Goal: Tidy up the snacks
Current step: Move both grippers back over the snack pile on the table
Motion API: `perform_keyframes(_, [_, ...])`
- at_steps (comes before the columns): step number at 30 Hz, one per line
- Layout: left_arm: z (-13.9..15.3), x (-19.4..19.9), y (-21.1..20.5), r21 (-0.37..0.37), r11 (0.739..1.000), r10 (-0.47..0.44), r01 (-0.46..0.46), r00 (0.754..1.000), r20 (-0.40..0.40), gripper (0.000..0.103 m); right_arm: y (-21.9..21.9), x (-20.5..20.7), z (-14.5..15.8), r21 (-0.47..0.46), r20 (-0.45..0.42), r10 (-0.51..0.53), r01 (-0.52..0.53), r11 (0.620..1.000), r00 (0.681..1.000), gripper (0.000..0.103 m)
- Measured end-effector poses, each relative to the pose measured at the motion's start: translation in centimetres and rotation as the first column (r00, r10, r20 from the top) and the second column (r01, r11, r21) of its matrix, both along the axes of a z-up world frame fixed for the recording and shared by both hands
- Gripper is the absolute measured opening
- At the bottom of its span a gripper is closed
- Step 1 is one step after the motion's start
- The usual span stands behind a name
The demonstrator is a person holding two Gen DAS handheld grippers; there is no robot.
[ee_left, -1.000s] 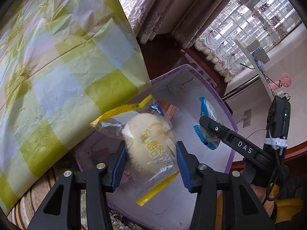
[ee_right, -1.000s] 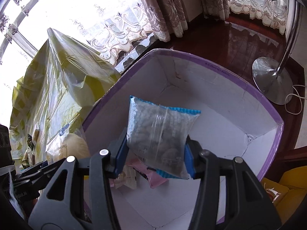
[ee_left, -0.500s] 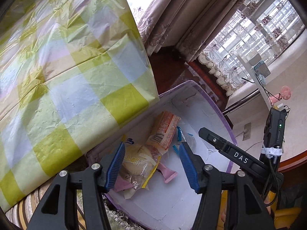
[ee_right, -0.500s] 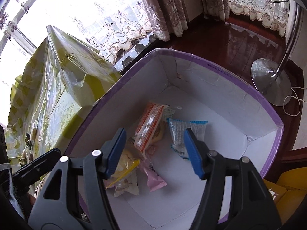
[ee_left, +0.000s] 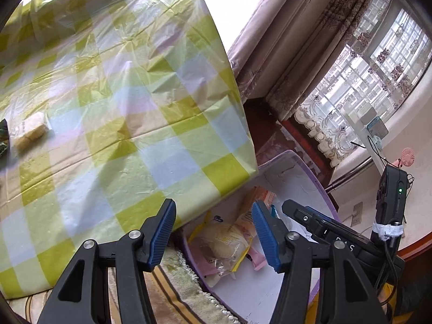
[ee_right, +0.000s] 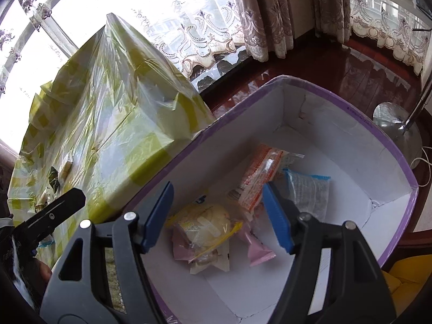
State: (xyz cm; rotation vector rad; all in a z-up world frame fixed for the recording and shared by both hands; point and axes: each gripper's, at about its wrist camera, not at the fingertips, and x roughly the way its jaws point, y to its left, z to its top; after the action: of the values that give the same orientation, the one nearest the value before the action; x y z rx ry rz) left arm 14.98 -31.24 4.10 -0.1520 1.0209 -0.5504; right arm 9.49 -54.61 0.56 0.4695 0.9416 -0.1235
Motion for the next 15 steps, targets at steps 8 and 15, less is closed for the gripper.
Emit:
perform_keyframes(8, [1.2,-0.4,6.2,-0.046,0.987,0.155,-0.153,0.986,0.061,0.059,5.5,1.4,2.0,-0.015,0.038,0.120,-0.120,0.993,0.992,0.074])
perform_keyframes(15, [2.0,-2.1,12.3,-0.087,0.953,0.298,-0.289,0.949,0.107,0.059,11.3,2.4,3.2,-0.042,0.058,0.230,-0.228,0.973,0.971,0.076])
